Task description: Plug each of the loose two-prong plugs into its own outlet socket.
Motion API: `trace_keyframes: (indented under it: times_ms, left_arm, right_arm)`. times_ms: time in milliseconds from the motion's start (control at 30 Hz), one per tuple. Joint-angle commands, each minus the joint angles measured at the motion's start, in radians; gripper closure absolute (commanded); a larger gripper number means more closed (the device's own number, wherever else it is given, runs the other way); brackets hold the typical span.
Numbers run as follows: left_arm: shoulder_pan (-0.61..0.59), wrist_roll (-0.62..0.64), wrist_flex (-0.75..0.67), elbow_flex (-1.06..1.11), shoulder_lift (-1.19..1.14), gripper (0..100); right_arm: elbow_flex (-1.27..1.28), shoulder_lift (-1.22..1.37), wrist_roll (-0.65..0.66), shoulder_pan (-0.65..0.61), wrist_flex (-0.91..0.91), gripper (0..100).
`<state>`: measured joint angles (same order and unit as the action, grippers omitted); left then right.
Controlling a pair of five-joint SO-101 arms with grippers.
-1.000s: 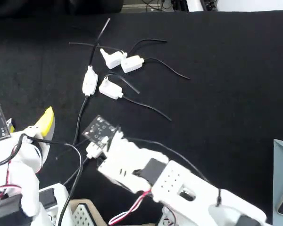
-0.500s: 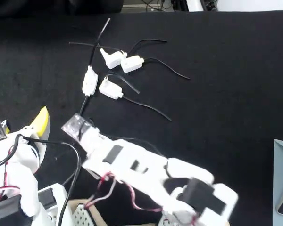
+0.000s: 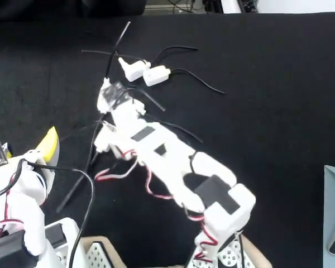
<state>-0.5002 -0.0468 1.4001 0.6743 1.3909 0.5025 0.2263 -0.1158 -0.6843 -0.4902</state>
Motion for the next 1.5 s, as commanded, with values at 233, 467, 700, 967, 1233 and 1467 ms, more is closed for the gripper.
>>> trace_keyframes:
  times_ms: [233,467,700,967,1233,1467]
  left_arm:
    - [-0.012,-0.006,0.003,0.01,-0.005,67]
    - [-0.008,-0.006,0.029,0.002,-0.005,67]
    - [-0.012,-0.009,0.068,0.001,0.078,67]
    - [0.102,-0.009,0.06,0.134,0.318,66]
    - [0.309,-0.011,-0.095,0.371,0.41,67]
    - [0.43,-0.003,-0.15,0.575,0.417,67]
  right_arm:
    - [-0.044,-0.053,-0.009,0.084,0.089,98.6]
    - [0.104,-0.432,-0.005,0.083,-0.193,98.6]
    - [0.309,-0.914,0.057,0.112,-0.377,98.6]
    - [0.542,-1.377,0.057,0.235,-0.466,98.5]
    - [0.788,-1.758,0.055,0.245,-0.466,98.5]
    - [1.001,-2.074,0.057,0.247,-0.466,98.5]
